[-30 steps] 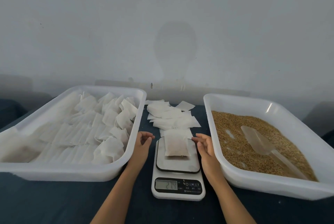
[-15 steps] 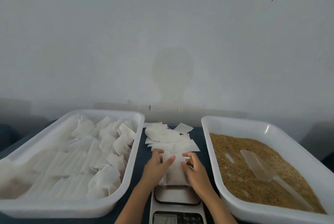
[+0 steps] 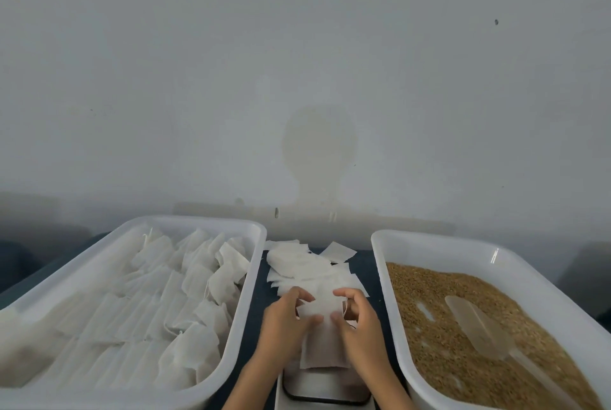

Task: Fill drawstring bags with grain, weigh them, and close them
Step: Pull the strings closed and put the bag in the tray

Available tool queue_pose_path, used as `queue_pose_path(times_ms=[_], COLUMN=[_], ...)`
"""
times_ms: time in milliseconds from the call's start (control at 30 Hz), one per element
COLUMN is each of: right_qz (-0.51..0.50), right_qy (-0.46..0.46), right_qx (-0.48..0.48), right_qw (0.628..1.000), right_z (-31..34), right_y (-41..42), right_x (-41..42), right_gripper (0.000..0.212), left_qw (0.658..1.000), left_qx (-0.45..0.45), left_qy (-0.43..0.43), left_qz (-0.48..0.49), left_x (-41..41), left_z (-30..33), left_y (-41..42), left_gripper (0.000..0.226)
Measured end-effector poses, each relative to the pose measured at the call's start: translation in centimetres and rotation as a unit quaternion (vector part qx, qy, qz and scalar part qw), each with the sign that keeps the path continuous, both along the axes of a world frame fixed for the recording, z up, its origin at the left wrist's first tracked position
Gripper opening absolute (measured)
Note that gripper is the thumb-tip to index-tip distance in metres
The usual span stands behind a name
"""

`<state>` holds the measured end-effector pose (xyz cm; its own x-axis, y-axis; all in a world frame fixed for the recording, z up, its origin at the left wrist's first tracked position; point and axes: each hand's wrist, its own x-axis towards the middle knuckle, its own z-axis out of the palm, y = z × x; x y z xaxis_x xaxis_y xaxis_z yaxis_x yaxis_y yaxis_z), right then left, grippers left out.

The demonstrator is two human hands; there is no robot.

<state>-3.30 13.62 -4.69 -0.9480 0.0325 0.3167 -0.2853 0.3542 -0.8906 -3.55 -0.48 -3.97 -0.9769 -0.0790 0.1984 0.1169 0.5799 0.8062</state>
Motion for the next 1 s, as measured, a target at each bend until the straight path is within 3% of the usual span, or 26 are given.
queue_pose_path(times_ms=[133, 267, 433, 533, 667, 767, 833, 1000], right_qz=[0.011, 0.046, 0.098, 0.144, 0.213, 0.256, 0.269, 0.292], right_qy=[0.053, 0.083, 0.106, 0.101, 0.067, 0.023, -0.005, -0.037], right_qx=[-0.025, -0.034, -0.032, -0.039, -0.027, 0.033, 0.072, 0.15], right_qw=[0.998, 0.995, 0.989, 0.984, 0.974, 0.966, 0.961, 0.944], right_z=[1.8, 4.5, 8.2, 9.7, 9.5, 8.0, 7.0, 5.4], right_y=[-1.1, -3.2, -7.8, -11.7, -17.7, -21.7, -24.0, -28.5], right_x=[1.0, 1.6, 1.5, 1.5, 2.0, 2.6, 3.0, 3.9], right_gripper=[0.028, 0.014, 0.012, 0.014, 0.02, 0.021, 0.024, 0.017], left_qw=[0.998, 0.993, 0.987, 0.989, 0.985, 0.976, 0.965, 0.937], left_qx=[-0.051, -0.109, -0.132, -0.098, -0.12, -0.15, -0.173, -0.211], left_qy=[0.029, 0.041, 0.064, 0.065, 0.003, -0.069, -0.103, -0.147], left_qz=[0.001, 0.012, 0.06, 0.087, 0.12, 0.145, 0.168, 0.234], left_x=[1.5, 2.9, 4.6, 6.0, 7.3, 7.9, 8.5, 9.7], left_z=[1.9, 4.6, 9.1, 10.9, 11.1, 9.9, 9.0, 7.1], left_y=[0.1, -0.9, -5.1, -9.0, -15.4, -20.2, -23.2, -28.7], left_gripper=[0.01, 0.035, 0.022, 0.027, 0.031, 0.028, 0.013, 0.013])
